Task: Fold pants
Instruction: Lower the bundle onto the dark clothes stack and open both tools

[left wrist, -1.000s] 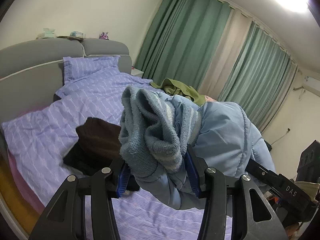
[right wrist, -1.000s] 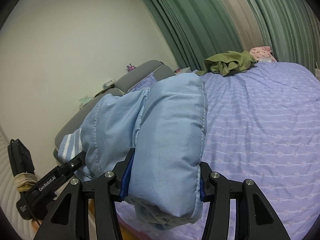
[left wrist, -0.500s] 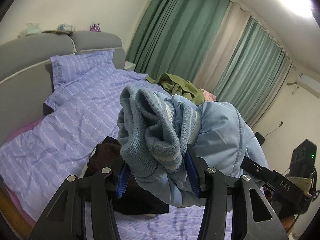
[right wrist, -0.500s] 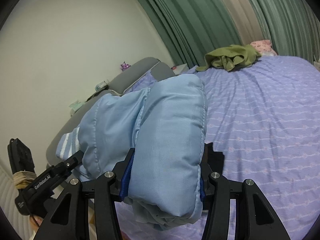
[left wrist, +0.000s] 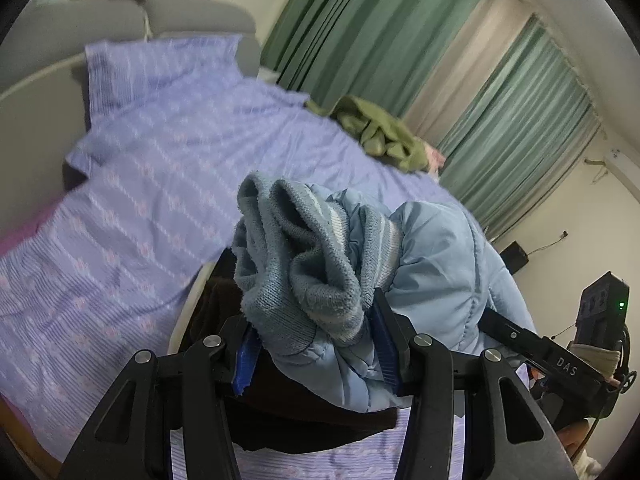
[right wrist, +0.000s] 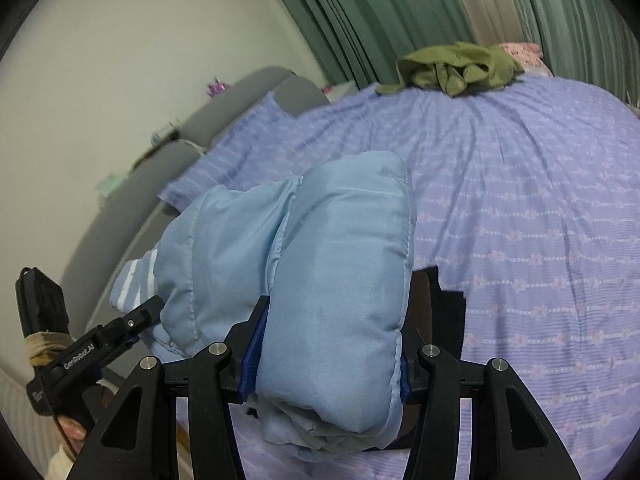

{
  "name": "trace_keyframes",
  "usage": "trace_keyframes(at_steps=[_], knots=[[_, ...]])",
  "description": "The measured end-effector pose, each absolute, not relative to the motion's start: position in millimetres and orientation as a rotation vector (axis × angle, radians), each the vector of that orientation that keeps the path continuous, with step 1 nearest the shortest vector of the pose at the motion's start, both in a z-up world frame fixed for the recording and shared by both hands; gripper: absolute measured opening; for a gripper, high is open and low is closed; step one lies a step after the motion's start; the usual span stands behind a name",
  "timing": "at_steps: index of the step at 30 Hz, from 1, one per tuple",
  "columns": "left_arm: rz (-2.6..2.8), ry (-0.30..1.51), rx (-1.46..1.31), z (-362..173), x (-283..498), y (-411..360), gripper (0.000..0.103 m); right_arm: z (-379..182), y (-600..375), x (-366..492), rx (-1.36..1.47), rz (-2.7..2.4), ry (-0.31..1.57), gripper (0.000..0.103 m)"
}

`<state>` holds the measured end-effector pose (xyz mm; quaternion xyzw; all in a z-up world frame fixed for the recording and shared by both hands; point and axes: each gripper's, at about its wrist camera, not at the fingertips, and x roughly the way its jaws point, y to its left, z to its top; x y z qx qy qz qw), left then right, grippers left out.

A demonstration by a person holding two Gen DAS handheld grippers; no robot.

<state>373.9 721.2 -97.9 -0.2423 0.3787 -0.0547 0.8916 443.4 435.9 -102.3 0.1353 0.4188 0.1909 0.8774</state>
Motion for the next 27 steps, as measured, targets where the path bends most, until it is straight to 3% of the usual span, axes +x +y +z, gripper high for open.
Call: trace_keyframes(at_steps=[12,15,19,21,27], knots=[[-0.09,0.936,-0.501,-173,410,731,0.049,-173,456,471,0.239,0.328,1.016,0.052],[-0.091,0.952,-0.494,-181,410,733,0.051,-179,460,471,0.202,0.317,1.021,0.056],[-0.096,0.97,-0.489,-188,410,737,0.053,-182,458,470,0.171,0.278,1.027,0.072],[-0.092,0.982,-0.494,-191,408,739,0.056,-183,458,470,0.15,0.256,1.025,0.077],[-0.034,1.023,-0.481,-191,405,747,0.074,-176,465,462,0.11,0.239,1.021,0.077]])
